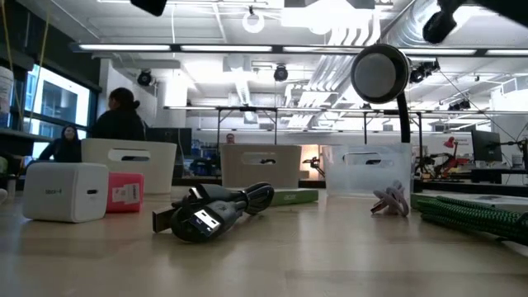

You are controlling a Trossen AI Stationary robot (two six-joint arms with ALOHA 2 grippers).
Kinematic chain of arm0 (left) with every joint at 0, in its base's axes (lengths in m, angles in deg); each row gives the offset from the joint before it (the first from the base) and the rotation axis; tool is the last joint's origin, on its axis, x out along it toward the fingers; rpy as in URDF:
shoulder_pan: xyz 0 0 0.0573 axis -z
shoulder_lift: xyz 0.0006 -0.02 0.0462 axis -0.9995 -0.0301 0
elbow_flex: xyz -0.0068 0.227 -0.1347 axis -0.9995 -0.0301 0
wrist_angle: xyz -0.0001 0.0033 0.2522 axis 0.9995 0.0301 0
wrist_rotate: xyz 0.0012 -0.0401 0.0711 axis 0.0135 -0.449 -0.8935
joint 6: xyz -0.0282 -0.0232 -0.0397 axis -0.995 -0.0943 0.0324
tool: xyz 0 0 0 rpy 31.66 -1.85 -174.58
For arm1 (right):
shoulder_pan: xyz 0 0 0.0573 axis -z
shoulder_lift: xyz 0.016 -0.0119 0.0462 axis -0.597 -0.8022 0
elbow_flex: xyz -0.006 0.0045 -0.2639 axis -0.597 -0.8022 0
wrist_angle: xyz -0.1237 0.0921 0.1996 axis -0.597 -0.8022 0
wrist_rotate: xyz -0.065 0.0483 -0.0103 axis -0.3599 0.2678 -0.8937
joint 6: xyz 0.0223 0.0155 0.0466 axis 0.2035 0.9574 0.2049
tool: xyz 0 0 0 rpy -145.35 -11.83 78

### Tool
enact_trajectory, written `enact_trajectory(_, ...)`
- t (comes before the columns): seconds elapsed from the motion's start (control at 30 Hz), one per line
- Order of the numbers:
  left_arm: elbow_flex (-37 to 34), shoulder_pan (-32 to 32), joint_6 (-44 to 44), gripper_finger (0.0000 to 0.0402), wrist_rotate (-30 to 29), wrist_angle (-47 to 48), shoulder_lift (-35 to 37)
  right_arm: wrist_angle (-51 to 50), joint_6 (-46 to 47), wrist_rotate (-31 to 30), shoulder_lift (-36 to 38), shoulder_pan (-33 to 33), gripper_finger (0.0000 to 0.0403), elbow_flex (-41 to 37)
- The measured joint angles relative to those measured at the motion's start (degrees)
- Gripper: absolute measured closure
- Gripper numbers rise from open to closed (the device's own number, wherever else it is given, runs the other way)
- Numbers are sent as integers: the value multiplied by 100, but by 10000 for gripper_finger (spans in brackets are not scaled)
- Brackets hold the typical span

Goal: Pick and place items into bin
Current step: Put the top white charger cable into the transparent bin

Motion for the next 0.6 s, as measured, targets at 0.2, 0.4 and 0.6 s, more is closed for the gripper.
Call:
enact_trajectory(0.2,332,3,203,401,-485,210,-482,-2553,-663,216,-979,-16,284,1551)
enact_trajectory(0.4,333,6,142,401,-646,462,-543,-4961,-1443,159,-2248,-277,284,3057)
enact_trajectory(0.6,333,6,146,401,-547,722,-511,-6939,-1598,155,-3214,-655,284,3959)
